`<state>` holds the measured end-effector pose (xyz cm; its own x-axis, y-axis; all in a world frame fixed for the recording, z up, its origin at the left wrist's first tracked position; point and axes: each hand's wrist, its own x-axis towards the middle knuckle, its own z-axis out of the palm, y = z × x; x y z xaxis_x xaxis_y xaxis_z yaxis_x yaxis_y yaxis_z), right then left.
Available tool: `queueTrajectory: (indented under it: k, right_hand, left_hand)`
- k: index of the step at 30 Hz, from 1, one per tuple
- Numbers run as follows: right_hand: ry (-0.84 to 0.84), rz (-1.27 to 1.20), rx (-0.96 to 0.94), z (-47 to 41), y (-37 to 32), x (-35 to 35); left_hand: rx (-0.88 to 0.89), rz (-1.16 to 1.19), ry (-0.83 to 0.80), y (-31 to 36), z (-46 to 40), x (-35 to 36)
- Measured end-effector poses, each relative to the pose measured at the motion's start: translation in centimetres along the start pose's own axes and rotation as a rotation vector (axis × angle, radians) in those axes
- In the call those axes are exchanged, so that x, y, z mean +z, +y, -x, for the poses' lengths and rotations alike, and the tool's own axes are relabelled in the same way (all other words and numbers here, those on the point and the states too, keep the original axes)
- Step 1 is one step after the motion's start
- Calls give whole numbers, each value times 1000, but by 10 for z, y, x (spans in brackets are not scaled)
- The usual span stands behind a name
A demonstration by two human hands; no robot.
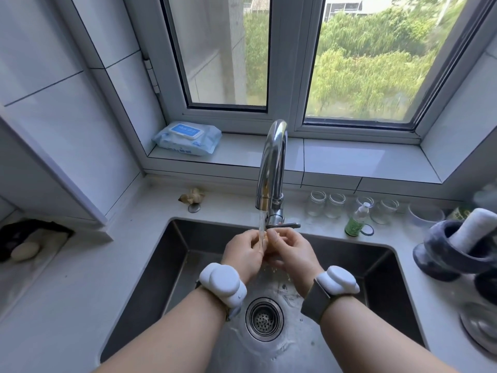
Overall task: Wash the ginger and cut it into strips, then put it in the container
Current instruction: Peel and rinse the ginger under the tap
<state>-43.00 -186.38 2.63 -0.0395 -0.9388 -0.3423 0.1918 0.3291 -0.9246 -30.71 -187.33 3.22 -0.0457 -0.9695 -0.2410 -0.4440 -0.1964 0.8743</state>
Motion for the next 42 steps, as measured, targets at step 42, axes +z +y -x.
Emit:
queueTrajectory:
  k: [42]
  right_hand:
    - [-97, -52, 104, 11, 16, 0]
  left_hand:
    - [-44, 390, 82, -8, 25, -9]
